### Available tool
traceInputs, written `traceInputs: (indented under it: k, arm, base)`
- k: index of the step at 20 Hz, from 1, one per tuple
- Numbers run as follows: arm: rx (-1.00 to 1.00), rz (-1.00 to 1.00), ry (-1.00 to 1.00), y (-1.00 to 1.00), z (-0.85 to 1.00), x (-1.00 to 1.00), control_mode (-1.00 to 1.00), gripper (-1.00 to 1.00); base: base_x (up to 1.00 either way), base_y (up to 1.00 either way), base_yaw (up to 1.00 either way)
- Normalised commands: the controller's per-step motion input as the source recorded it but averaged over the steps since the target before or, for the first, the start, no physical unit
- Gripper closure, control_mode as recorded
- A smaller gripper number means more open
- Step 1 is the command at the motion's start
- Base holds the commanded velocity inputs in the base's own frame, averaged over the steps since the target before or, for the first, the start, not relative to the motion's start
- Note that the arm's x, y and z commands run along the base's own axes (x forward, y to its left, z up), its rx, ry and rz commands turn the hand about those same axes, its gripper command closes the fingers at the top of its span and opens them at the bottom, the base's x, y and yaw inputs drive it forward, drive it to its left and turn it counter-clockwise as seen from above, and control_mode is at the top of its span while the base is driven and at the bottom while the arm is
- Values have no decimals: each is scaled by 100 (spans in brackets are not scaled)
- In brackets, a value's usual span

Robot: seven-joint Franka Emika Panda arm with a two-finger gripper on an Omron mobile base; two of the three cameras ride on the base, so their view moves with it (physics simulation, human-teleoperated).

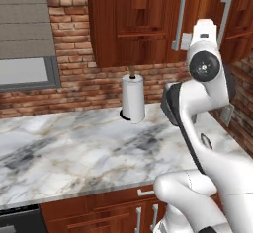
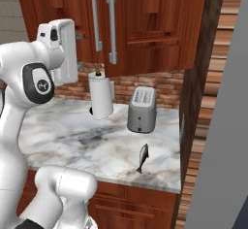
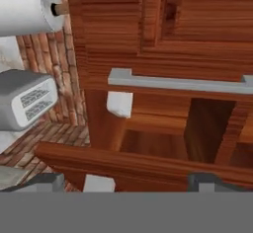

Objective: Retrieve the tupperware from the cabinet, then place the raw meat into the tupperware to avoid contamination.

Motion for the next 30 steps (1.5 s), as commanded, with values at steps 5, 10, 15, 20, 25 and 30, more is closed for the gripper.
traceInputs:
  k: [5,10,15,20,25,30]
  arm:
    - [-4,-24,-6,-16,-28,70,-100,-100]
    - [5,-11,0,-53,-8,75,-100,-100]
    - [9,0,0,-2,-15,83,-100,-100]
    - [0,-2,0,-18,-15,64,-100,-100]
    - [0,-24,7,-21,-9,18,-100,-100]
    - [0,-23,-7,-21,23,-29,-100,-100]
  base:
    - [0,0,0]
    - [0,0,0]
    - [0,0,0]
    - [0,0,0]
    - [0,0,0]
    - [0,0,0]
